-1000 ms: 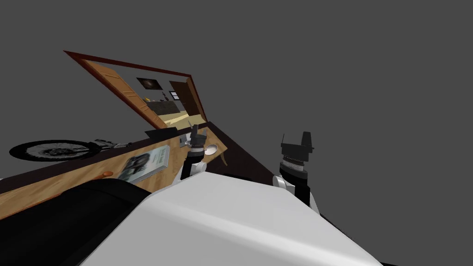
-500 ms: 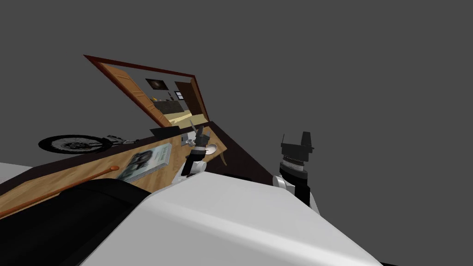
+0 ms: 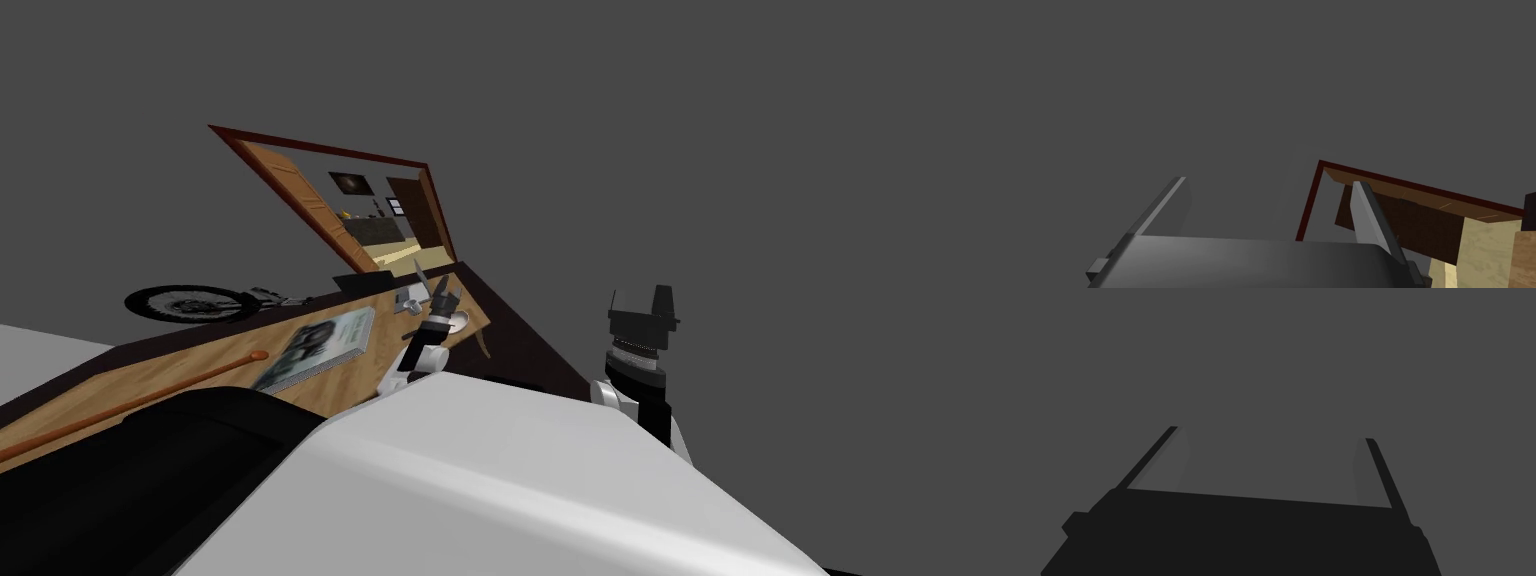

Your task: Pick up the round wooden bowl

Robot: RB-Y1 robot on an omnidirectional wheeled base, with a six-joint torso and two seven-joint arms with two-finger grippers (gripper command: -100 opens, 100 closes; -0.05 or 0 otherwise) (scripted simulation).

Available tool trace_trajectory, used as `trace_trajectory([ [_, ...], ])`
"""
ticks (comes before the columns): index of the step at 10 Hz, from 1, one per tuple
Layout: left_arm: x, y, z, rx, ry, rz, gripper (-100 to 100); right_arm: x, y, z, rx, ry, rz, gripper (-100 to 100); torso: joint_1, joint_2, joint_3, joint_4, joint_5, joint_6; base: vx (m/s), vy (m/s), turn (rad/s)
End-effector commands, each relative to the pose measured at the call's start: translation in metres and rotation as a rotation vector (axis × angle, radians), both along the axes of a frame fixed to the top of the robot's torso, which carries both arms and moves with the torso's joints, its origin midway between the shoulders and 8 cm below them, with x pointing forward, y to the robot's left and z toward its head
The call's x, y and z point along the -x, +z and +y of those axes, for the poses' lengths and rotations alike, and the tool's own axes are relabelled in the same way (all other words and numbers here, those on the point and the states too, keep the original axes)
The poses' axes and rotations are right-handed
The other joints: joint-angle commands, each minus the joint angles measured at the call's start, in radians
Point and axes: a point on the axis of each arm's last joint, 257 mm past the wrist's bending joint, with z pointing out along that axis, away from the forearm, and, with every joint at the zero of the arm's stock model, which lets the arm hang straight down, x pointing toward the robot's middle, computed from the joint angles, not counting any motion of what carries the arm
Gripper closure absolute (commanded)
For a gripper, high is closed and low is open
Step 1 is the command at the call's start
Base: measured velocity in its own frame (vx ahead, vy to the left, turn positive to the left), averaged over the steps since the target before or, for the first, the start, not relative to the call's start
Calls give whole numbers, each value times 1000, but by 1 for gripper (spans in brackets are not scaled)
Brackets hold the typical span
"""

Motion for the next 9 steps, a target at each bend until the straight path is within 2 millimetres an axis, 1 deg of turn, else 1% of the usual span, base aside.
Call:
trace_trajectory([
  [1,-9,-15,-1,25,-17,55,-100,0,0,0,0,0,0,0,0,0,0,0,0,0,19,-59,91],
  [2,-10,-19,-1,26,-16,69,-100,0,0,0,0,0,0,0,0,0,0,0,0,0,22,-59,60],
  [3,-18,-31,-2,48,-29,110,-100,0,0,0,0,0,0,0,0,0,0,0,0,0,27,-68,116],
  [4,-19,-35,-2,50,-28,127,-100,0,0,0,0,0,0,0,-1,0,0,0,0,0,21,-59,59],
  [5,-25,-45,-3,73,-41,159,-100,0,0,0,0,0,0,0,0,0,0,0,0,0,22,-65,111],
  [6,-26,-51,-3,75,-39,183,-100,0,0,0,0,0,0,0,0,0,0,0,0,0,18,-60,54],
  [9,-39,-81,-4,126,-56,283,-100,0,0,0,0,0,0,0,0,0,0,0,0,0,25,-65,87],
])
